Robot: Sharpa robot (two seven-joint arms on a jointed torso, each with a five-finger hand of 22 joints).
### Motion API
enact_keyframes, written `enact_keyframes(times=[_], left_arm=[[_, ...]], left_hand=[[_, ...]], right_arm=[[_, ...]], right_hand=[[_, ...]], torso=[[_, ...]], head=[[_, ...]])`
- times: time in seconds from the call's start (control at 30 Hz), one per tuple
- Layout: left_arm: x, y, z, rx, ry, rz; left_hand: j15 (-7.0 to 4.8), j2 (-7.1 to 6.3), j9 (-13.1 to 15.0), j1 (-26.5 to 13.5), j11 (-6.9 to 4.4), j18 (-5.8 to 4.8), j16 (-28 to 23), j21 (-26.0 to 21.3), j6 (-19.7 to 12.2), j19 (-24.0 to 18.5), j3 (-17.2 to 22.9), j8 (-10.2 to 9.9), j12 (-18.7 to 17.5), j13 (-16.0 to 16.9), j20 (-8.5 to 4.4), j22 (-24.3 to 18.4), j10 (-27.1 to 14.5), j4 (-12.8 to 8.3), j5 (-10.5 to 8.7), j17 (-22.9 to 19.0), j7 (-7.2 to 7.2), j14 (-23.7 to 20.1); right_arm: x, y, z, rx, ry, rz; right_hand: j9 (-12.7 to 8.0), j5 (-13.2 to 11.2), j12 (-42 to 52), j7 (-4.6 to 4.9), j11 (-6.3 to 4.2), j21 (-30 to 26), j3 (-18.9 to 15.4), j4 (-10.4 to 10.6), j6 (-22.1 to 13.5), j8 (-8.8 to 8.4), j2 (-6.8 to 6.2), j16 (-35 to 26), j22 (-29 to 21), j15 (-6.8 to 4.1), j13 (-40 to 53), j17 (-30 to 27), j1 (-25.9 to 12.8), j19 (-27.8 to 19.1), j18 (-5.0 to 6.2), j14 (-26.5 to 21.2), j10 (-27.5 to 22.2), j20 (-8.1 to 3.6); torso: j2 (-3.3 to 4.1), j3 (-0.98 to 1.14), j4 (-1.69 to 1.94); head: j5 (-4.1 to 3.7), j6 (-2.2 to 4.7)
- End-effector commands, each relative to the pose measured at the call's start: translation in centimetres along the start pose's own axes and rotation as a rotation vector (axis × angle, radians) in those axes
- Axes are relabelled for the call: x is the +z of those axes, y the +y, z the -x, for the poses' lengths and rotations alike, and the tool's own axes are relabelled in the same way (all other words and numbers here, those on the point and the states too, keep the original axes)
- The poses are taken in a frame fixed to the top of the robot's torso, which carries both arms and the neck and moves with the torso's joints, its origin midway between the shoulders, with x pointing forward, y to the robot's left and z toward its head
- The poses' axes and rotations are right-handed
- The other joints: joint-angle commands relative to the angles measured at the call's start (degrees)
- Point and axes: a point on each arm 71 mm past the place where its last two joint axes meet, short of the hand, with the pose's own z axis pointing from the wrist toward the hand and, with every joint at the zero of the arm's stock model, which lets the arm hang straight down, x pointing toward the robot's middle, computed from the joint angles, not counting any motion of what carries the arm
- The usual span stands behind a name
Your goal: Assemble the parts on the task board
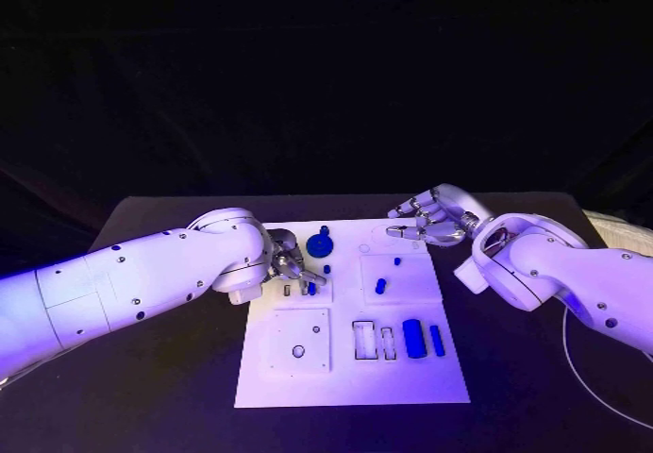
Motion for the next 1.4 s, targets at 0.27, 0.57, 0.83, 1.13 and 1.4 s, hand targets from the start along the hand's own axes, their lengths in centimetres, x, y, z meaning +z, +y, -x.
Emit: enact_keyframes(times=[0.27,0.57,0.83,1.13,1.4], left_arm=[[0.04,-0.4,-0.28,0.039,0.033,-0.001],[0.09,-0.64,-0.26,0.032,0.023,-0.005],[0.09,-0.83,-0.3,0.014,0.023,-0.019],[-0.13,-0.73,-0.4,-0.015,0.03,-0.029],[-0.68,-0.23,-0.31,-0.033,0.004,-0.035]], left_hand=[[-0.49,0.18,0.9,1.1,-0.11,-0.71,0.2,0.3,-0.4,2.9,0.5,0.8,0.4,0.2,-0.17,8.5,0.7,-0.1,0.21,15.1,-0.13,6.0],[-0.6,1.77,2.1,2.8,-0.24,-0.69,0.2,0.3,-0.9,2.8,2.2,1.4,0.4,0.4,-0.26,8.5,0.7,-0.4,0.24,15.1,-0.26,6.0],[-1.31,4.51,2.9,14.3,-0.97,-0.49,0.2,-0.3,-3.5,2.3,13.1,0.0,-2.6,-2.2,-0.94,7.7,-1.6,-5.3,0.34,15.1,-0.93,6.0],[-0.95,-6.65,5.3,13.1,-0.18,-0.25,0.2,-1.0,-4.0,1.9,41.0,-0.7,-4.7,-3.2,-0.32,6.9,-1.1,-3.9,0.89,15.1,-0.37,6.0],[-0.64,-12.1,8.5,5.3,-0.26,-0.17,0.2,-1.4,-4.1,1.8,56.2,0.8,-4.3,-2.7,-0.32,6.6,-0.2,-7.1,0.74,15.1,-0.13,6.0]], right_arm=[[0.1,-0.11,-0.34,0.003,0.025,-0.003],[0.13,-0.15,-0.42,0.003,0.031,-0.005],[0.23,-0.24,-0.59,0.004,0.038,-0.009],[0.31,-0.43,-0.84,0.006,0.042,-0.01],[0.27,-0.66,-0.98,0.007,0.046,-0.019]], right_hand=[[0.0,0.4,-0.4,0.1,0.04,-0.3,-0.2,0.0,0.3,0.0,-0.2,-0.3,3.0,-0.02,0.0,0.8,-0.6,-0.4,0.39,2.8,-0.3,0.03],[0.0,0.4,-0.2,0.09,0.03,-0.3,-0.3,0.0,0.3,0.0,-0.12,-0.3,3.0,-0.03,0.1,0.8,-0.6,-0.3,0.38,2.8,-0.2,0.02],[0.0,0.4,-0.2,0.09,0.03,-0.3,-0.3,0.1,0.3,0.0,-0.09,-0.3,3.0,-0.03,0.0,0.8,-0.6,-0.4,0.39,2.7,-0.2,0.02],[0.0,0.5,-0.6,0.09,0.02,-0.7,-0.3,0.0,0.3,-0.02,0.04,-0.7,2.4,-0.04,-0.3,0.3,-0.5,-0.8,0.54,2.6,-0.4,0.01],[0.0,0.5,-0.6,0.09,0.02,-0.7,-0.3,0.0,0.3,-0.03,0.09,-0.7,2.3,-0.04,-0.3,0.3,-0.4,-0.8,0.55,2.6,-0.5,0.01]], torso=[[0.02,0.0,0.05],[0.05,-0.02,0.02],[0.04,0.0,0.05],[0.06,0.07,0.01],[-0.04,0.05,0.16]], head=[[-0.02,-0.26],[-0.07,-0.53],[-0.05,-0.78],[-0.09,-0.79],[-0.19,-0.52]])
